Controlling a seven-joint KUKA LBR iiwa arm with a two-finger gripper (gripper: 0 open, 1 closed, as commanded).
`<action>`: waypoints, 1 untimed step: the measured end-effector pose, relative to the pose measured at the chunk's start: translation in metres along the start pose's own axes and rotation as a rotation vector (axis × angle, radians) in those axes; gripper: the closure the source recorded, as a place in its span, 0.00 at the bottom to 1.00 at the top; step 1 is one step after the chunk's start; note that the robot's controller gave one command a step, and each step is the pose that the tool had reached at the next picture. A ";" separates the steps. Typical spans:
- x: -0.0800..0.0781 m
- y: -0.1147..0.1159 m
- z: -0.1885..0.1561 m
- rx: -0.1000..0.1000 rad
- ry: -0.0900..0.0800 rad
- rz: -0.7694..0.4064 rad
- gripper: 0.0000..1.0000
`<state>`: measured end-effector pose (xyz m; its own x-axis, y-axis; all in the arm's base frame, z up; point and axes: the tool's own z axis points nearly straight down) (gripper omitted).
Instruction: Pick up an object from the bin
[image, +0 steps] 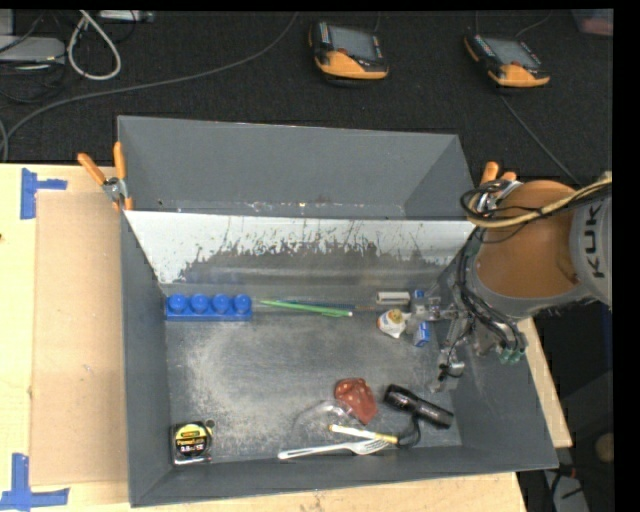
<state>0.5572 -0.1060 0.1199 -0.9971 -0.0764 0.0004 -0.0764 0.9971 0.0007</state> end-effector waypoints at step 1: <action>0.042 -0.008 -0.020 -0.001 -0.007 0.134 0.00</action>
Offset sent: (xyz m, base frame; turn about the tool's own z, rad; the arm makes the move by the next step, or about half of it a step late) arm -0.0615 -0.0159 -0.0199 0.2516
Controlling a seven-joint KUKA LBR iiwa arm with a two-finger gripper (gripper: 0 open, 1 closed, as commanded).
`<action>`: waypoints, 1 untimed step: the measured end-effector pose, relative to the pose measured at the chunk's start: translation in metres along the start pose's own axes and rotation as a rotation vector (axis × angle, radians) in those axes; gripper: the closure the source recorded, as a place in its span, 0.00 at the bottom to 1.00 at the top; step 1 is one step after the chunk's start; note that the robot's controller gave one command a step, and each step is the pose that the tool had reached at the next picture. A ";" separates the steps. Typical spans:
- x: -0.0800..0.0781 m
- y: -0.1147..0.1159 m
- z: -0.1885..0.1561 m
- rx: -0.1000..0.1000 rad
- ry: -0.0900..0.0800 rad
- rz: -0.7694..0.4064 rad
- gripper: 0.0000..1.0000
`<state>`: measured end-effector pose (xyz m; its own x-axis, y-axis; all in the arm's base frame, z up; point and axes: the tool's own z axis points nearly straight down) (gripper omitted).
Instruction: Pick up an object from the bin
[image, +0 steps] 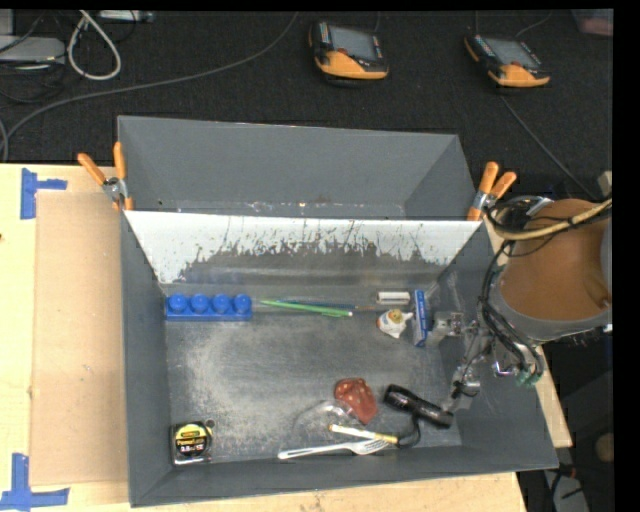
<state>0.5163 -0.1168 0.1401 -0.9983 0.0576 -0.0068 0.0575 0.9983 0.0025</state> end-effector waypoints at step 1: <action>0.022 -0.005 0.042 0.000 0.017 0.118 0.00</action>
Offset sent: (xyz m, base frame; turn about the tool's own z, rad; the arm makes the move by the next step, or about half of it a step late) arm -0.0208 0.0045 -0.0701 -0.0479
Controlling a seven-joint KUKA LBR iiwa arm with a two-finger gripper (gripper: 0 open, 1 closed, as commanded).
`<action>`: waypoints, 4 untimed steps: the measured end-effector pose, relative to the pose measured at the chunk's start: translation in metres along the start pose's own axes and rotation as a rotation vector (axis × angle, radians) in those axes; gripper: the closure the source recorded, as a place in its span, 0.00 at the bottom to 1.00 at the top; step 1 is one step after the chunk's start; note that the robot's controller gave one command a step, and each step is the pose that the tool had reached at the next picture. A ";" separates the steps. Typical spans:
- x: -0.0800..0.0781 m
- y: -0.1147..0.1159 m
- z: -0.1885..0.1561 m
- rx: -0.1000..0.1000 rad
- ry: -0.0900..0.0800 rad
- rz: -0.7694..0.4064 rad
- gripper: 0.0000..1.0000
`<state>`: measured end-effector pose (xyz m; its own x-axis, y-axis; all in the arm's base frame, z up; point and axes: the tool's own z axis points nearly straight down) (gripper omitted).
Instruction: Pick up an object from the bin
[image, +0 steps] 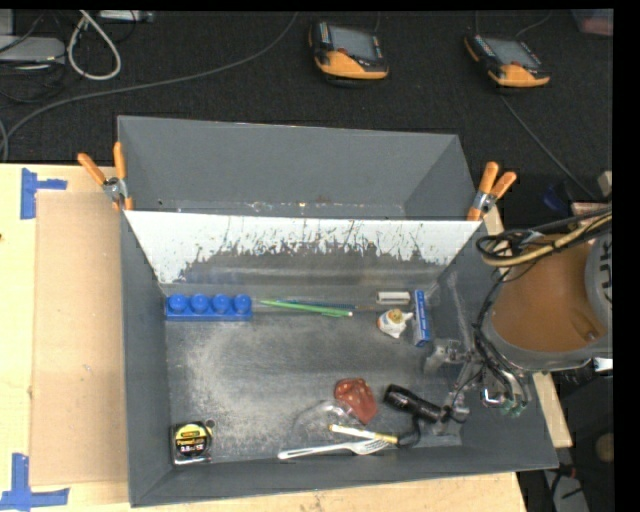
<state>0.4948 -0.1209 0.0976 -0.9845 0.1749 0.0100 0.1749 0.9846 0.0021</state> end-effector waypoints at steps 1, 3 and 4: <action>0.001 0.009 0.030 0.001 -0.021 -0.167 0.00; 0.009 0.011 0.028 0.001 -0.007 -0.017 1.00; 0.010 0.011 0.022 0.001 -0.005 -0.018 1.00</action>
Offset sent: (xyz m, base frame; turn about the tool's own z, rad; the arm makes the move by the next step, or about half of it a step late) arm -0.0073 0.0119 -0.0276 -0.0137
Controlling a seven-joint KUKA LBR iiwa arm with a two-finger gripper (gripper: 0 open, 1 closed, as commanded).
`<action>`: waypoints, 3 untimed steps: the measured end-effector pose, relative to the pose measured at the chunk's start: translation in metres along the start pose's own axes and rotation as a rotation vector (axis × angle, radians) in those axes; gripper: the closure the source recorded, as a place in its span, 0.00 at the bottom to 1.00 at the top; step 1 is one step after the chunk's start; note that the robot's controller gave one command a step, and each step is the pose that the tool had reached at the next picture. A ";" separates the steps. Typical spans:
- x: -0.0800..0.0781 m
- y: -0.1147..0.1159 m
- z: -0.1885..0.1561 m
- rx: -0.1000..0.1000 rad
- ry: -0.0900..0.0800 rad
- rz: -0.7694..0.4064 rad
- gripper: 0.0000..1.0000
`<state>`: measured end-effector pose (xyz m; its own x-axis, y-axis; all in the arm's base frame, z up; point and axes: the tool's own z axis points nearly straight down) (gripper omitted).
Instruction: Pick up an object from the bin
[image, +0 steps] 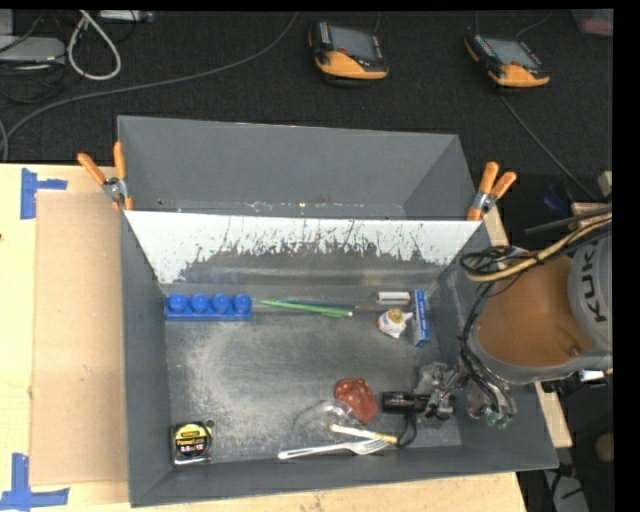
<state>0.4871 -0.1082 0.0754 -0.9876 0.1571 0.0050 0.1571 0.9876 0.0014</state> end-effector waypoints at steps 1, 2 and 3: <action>0.000 0.000 -0.005 0.000 0.000 -0.001 1.00; 0.001 0.000 -0.017 -0.001 0.004 -0.002 1.00; 0.002 0.000 -0.043 -0.001 0.007 -0.004 1.00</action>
Offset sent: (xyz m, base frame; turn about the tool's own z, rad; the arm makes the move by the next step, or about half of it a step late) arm 0.0001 0.0001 0.0427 -0.0006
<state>0.4853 -0.1076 0.1189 -0.9881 0.1533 0.0122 0.1534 0.9882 0.0024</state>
